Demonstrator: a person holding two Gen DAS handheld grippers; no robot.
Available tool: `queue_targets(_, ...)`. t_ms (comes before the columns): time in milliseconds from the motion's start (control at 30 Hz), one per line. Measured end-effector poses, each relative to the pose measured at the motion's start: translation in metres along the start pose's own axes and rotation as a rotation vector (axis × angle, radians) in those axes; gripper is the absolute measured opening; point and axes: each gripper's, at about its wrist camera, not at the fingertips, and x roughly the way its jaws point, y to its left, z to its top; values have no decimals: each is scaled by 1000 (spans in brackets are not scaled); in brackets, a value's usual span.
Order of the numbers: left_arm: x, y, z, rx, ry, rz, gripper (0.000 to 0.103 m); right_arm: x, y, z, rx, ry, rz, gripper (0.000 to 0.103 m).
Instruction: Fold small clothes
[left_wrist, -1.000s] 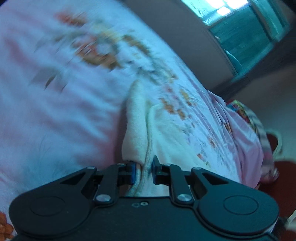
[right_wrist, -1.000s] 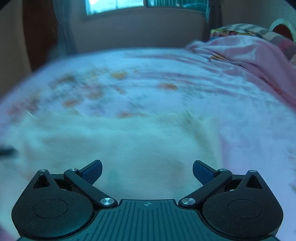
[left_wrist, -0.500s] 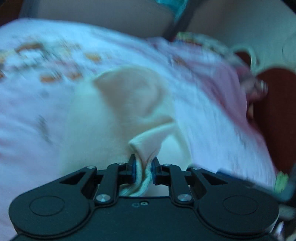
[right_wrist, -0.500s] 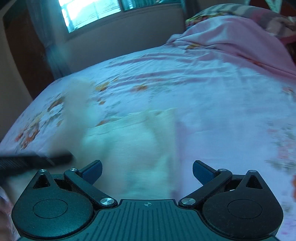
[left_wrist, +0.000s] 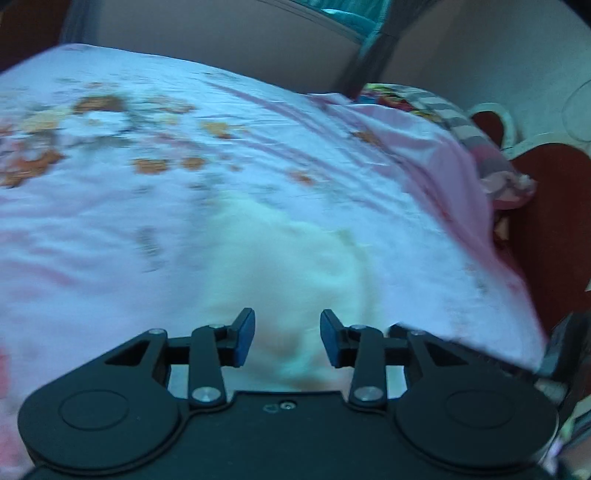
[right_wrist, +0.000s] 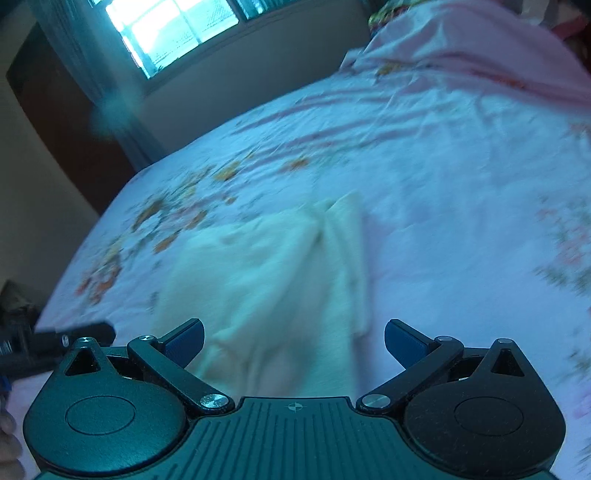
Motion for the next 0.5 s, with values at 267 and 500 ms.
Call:
queue_targets(267, -31, 64, -40, -117, 15, 58, 36, 48, 8, -3, 147, 89, 75, 103)
queue_targets(500, -29, 88, -55, -174, 26, 58, 36, 72, 28, 3, 88, 81, 10, 33)
